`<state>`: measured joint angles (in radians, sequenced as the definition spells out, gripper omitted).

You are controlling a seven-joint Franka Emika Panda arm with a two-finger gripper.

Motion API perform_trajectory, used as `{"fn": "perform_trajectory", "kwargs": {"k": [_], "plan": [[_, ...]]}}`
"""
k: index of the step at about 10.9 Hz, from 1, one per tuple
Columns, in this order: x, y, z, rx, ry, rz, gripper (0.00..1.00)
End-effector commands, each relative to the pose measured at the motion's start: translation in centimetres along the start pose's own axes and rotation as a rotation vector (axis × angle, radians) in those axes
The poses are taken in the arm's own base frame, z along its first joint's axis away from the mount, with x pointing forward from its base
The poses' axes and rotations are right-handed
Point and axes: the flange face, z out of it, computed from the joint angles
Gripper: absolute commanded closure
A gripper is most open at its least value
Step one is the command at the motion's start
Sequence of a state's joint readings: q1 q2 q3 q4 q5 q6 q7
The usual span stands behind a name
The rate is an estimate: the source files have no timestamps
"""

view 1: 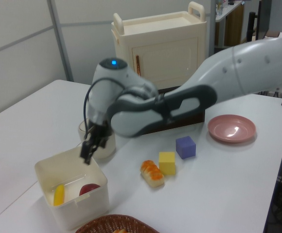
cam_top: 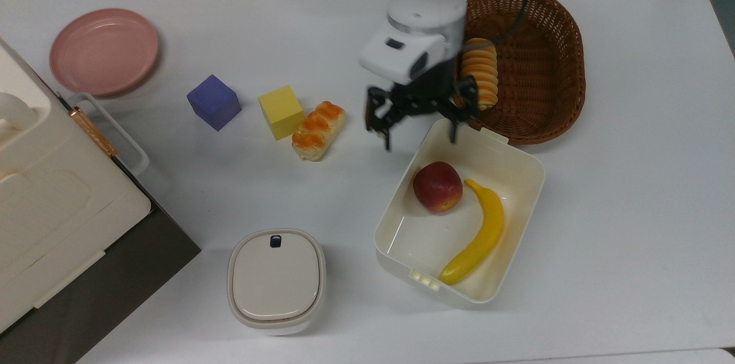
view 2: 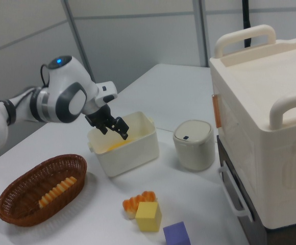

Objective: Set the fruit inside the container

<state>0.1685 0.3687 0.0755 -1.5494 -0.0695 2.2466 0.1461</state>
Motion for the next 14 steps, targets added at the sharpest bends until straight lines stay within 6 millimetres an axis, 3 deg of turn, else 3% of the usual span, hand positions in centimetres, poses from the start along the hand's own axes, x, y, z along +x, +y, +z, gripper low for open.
{"fn": "perform_trajectory", "kwargs": {"k": [1, 4, 7, 11, 14], "plan": [[-4.0, 4.5, -5.0, -0.102, -0.233, 0.075, 0.0], [-7.2, 8.3, -10.0, -0.14, -0.346, 0.14, 0.0], [-8.8, 11.7, -15.0, -0.133, -0.34, 0.199, 0.0], [-9.7, 13.1, -17.3, -0.11, -0.348, 0.202, 0.0], [-9.7, 13.1, -17.3, -0.08, -0.348, 0.215, 0.0]]}}
